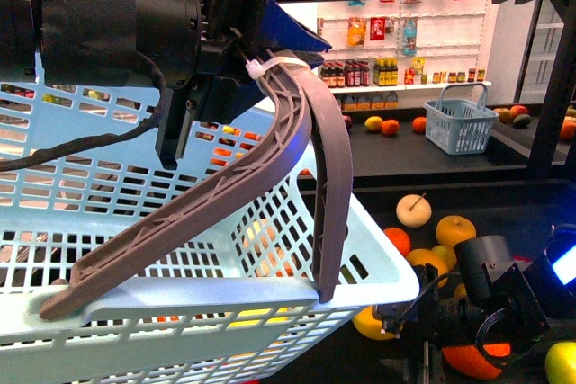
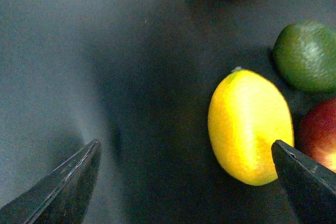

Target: Pick lemon from shelf

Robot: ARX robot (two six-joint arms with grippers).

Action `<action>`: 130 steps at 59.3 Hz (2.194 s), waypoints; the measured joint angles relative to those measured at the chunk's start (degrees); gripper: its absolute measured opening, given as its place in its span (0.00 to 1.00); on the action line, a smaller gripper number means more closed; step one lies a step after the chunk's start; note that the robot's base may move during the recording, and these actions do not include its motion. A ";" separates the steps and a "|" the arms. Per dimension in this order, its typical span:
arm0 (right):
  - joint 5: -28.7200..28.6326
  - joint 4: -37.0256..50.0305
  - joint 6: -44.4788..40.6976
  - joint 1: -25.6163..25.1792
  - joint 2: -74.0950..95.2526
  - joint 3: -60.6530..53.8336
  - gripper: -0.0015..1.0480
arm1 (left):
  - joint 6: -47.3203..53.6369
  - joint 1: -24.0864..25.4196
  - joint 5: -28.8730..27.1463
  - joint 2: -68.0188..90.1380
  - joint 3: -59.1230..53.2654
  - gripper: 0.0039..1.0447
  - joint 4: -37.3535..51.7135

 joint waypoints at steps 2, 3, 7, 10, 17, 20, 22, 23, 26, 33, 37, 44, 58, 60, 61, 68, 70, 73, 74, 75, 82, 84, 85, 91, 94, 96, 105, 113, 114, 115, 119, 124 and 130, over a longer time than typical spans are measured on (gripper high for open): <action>0.24 -0.63 -0.07 -0.11 0.87 1.14 0.93 | 0.02 0.00 0.00 0.00 0.00 0.06 0.00; 0.33 -0.85 -0.09 -0.13 1.11 1.51 0.93 | 0.02 0.00 0.00 0.00 0.00 0.06 0.00; 1.16 -1.62 0.15 -0.42 2.86 4.76 0.93 | 0.00 0.00 0.04 0.00 0.00 0.06 0.00; 1.60 -1.88 0.55 -0.59 3.80 7.26 0.93 | -0.02 0.00 0.09 0.00 0.00 0.06 0.00; 1.90 -1.84 1.77 -0.61 4.90 10.64 0.93 | 0.00 0.00 0.07 0.00 0.00 0.06 0.00; 2.03 -1.90 2.32 -0.55 5.44 12.04 0.93 | 0.00 0.00 0.07 0.00 0.02 0.06 0.00; 2.19 -2.16 2.36 -0.55 5.73 12.59 0.93 | -0.02 0.00 0.07 0.00 0.00 0.06 0.00; 2.38 -2.56 2.38 -0.52 6.01 13.16 0.93 | -0.02 0.00 0.07 0.00 0.00 0.06 0.00; 2.69 -3.34 2.60 -0.48 6.60 14.27 0.93 | -0.02 0.00 0.07 0.00 0.00 0.06 0.00; 3.30 -4.94 3.72 -0.35 9.64 18.40 0.93 | 0.00 0.00 -0.04 0.00 0.00 0.06 0.00; 3.67 -5.77 4.46 -0.26 11.39 20.76 0.93 | 0.00 0.00 -0.02 0.00 0.00 0.06 0.00; 3.89 -7.56 5.38 -0.04 13.90 24.68 0.93 | 0.00 0.00 0.00 0.00 0.00 0.06 0.02; 4.72 -10.21 8.37 0.83 18.34 34.69 0.93 | 0.00 0.00 0.04 0.00 0.00 0.06 0.00; 4.72 -10.21 8.63 0.90 18.43 34.91 0.93 | 0.00 0.00 0.00 0.00 0.00 0.06 0.00; 4.72 -10.21 8.85 0.96 18.43 34.99 0.93 | 0.00 0.00 -0.04 0.00 0.00 0.06 0.00; 4.68 -11.26 9.42 1.07 18.43 34.97 0.83 | 0.00 0.00 0.00 0.00 0.00 0.06 0.00; 4.72 -11.32 9.55 1.05 18.43 34.86 0.78 | 0.00 0.00 0.00 0.00 0.00 0.06 0.00; 4.94 -11.32 9.86 1.05 18.43 34.42 0.72 | -0.02 0.00 0.00 0.00 0.00 0.06 0.00; 4.98 -11.32 9.90 1.05 18.43 34.29 0.70 | 0.00 0.00 0.00 0.00 0.00 0.06 0.00; 5.09 -11.41 9.97 1.03 18.43 34.01 0.67 | 0.00 0.00 0.00 0.00 0.00 0.06 0.00; 5.22 -11.76 10.40 0.81 17.59 32.59 0.55 | 0.00 0.00 0.00 0.00 0.00 0.06 0.00; 5.40 -12.07 10.56 0.74 17.11 32.11 0.53 | 0.00 0.00 0.02 0.00 0.00 0.06 0.00; 5.40 -12.09 10.60 0.72 16.98 31.95 0.52 | 0.00 0.00 0.02 0.00 0.00 0.06 0.00; 5.79 -11.65 11.43 0.57 15.89 30.34 0.51 | 0.00 0.00 0.09 0.00 0.00 0.06 0.00; 5.84 -10.80 11.85 0.50 15.30 29.14 0.50 | 0.00 0.00 0.09 0.00 0.00 0.06 0.00; 5.84 -10.14 12.11 0.48 14.86 28.39 0.50 | 0.00 0.00 0.04 0.00 0.00 0.06 0.00; 6.93 -1.49 16.11 -0.07 8.24 18.01 0.50 | 0.00 0.00 0.04 0.00 0.00 0.06 0.00; 9.14 11.08 23.12 -1.81 -4.37 2.51 0.48 | 0.02 0.00 0.02 0.00 0.00 0.06 0.02; 9.27 12.76 24.52 -2.21 -6.54 0.22 0.48 | 0.00 0.00 0.02 0.00 0.00 0.06 0.00; 9.29 13.57 24.83 -2.40 -7.56 -0.94 0.48 | 0.00 0.00 0.02 0.00 0.00 0.06 0.00; 9.88 18.23 28.63 -3.61 -14.12 -7.85 0.48 | 0.00 0.00 0.02 0.00 0.00 0.06 0.00; 9.62 21.97 32.68 -5.07 -21.99 -15.72 0.48 | 0.00 0.00 0.04 0.00 0.00 0.06 0.00; 8.70 23.76 38.95 -6.62 -31.95 -24.79 0.48 | 0.00 0.00 0.00 0.00 0.00 0.06 0.00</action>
